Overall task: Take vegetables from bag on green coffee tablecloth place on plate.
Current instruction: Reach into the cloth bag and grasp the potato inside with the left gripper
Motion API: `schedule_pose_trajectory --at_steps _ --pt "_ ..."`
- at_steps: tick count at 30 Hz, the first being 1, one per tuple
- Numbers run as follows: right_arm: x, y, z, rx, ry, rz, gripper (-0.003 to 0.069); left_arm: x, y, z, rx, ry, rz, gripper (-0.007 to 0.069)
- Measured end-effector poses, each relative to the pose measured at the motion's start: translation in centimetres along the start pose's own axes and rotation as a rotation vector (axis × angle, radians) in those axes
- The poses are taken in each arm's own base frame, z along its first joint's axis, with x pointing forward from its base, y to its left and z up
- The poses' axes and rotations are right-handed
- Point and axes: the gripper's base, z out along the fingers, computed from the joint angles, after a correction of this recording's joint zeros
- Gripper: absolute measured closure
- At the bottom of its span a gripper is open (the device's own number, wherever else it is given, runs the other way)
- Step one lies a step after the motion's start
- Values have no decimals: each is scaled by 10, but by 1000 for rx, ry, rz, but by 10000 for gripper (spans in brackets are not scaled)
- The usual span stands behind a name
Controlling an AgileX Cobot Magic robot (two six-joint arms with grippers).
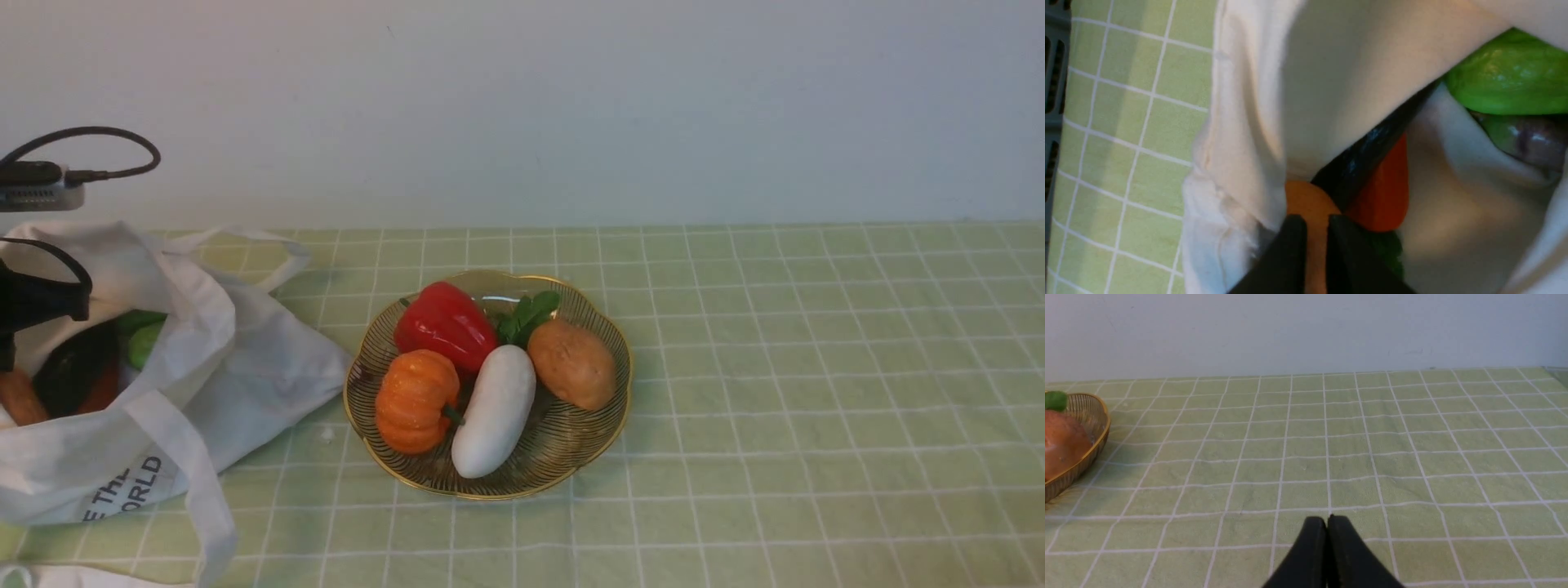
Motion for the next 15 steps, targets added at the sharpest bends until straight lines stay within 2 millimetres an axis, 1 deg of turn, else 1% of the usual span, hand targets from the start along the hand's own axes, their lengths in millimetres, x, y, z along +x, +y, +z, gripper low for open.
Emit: schedule_pose_trajectory --at_steps 5,6,7,8,9,10,11,12,14,15 --pt "0 0 0 0 0 0 673 0 0 0 -2 2 3 412" --pt "0 0 0 0 0 0 673 0 1 1 -9 2 8 328" --pt "0 0 0 0 0 0 673 0 1 2 -15 4 14 279" --pt "0 0 0 0 0 0 673 0 1 4 -24 10 19 212" --pt "0 0 0 0 0 0 673 0 1 5 -25 12 21 203" --pt "0 0 0 0 0 0 673 0 1 7 -29 19 22 176" --pt "0 0 0 0 0 0 673 1 2 11 -45 40 36 102" --pt "0 0 0 0 0 0 673 1 2 12 -45 43 36 102" --pt "0 0 0 0 0 0 673 2 3 18 -66 71 55 23" --pt "0 0 0 0 0 0 673 2 3 19 -69 73 55 19"
